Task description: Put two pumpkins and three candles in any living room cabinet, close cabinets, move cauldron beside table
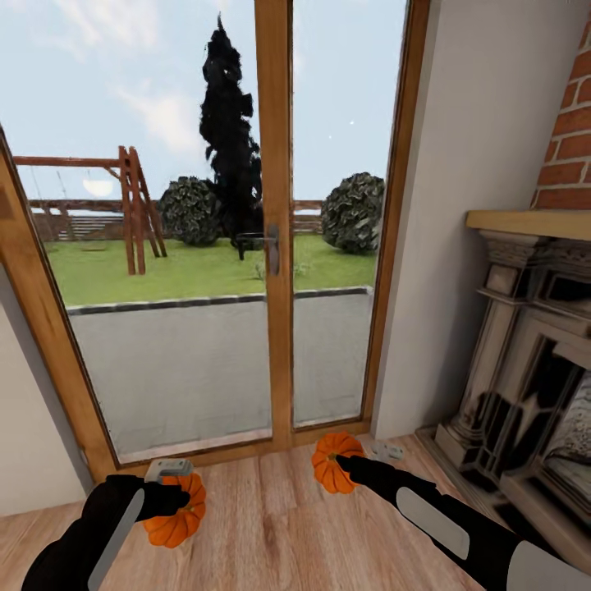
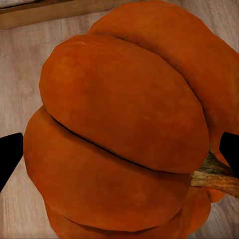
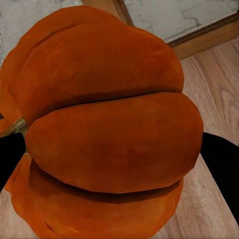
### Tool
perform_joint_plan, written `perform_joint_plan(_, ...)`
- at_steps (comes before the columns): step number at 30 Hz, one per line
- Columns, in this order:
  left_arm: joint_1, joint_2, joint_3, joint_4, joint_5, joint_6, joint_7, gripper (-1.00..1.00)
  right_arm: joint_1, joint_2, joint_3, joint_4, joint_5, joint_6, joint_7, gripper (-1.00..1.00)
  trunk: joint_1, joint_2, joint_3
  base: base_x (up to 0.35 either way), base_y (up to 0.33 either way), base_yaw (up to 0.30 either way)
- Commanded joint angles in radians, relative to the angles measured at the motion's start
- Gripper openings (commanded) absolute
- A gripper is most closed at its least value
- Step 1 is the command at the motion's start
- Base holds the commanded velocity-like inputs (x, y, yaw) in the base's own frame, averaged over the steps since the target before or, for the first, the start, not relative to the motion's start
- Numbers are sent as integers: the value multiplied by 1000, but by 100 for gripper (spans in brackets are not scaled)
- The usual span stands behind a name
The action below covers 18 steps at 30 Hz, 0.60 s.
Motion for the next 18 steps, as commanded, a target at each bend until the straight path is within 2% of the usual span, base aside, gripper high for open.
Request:
perform_joint_plan(1,0,1,-2,-1,5,4,4,-100,-1,-1,3,-2,-6,-3,-7,-100,-4,6,2,-6,0,0)
perform_joint_plan(7,-1,1,-2,-2,7,5,4,-100,-1,-1,3,-2,-8,-11,-6,-100,-27,48,20,-184,0,-51)
perform_joint_plan(18,-1,1,-1,-2,8,6,4,-100,-1,-1,3,-1,-8,-12,-5,-100,-31,55,18,-307,0,-242)
